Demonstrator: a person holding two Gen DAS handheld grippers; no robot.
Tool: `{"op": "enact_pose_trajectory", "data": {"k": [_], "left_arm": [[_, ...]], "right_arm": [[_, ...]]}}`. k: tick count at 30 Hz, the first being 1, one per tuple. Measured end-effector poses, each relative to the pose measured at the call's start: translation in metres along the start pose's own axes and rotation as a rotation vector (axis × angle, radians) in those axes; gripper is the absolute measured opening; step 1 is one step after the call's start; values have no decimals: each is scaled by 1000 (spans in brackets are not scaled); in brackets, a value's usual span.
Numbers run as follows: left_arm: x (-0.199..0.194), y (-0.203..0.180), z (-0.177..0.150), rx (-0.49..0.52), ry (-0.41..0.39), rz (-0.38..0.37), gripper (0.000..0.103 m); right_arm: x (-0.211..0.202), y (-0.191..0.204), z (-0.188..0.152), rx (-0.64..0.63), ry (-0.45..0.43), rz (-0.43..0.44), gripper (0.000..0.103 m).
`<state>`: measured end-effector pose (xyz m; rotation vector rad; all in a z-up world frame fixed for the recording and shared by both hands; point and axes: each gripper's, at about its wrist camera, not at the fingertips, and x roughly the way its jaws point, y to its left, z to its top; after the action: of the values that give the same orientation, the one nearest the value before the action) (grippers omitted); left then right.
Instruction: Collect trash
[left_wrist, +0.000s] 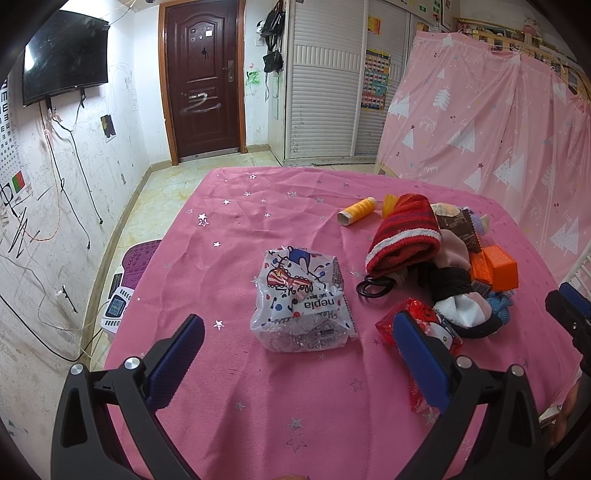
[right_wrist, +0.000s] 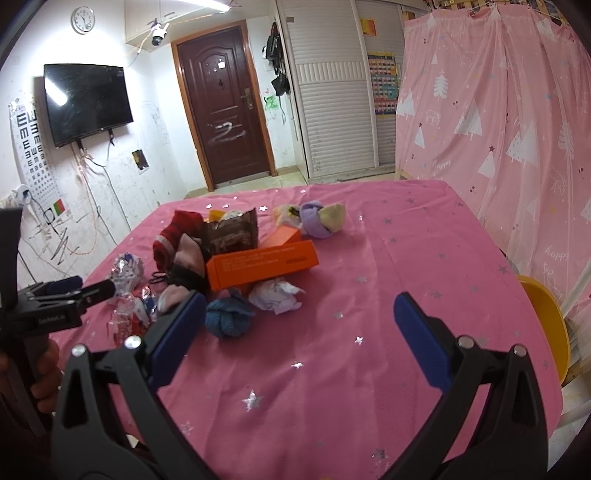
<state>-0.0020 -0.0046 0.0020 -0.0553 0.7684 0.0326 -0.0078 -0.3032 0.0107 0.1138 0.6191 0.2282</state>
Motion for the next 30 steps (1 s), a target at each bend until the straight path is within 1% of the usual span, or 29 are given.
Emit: {"op": "enact_pose_trajectory", "data": {"k": [13,16,20,25,27,29,30], "left_arm": [[0,0,0,0,1,0,95],[1,0,1,-3,11,-12,95],[12,8,10,-21,48,-42,95],[31,18,27,-41,91,-38,95],[39,19,34,-37,112,-30,92],[50,16,39,-23,143,-24,80],[54,16,41,-23,161,-30,77]], "right_arm": [[0,0,0,0,1,0,98],[0,0,2,-4,3,-1,98],[4,3,11,-24,14,2,98],[15,12,17,-57,31,38,98],[18,15,17,-59,40,61,98],[20,16,19,-64,44,65,98],[23,15,20,-68,49,67,98]]}}
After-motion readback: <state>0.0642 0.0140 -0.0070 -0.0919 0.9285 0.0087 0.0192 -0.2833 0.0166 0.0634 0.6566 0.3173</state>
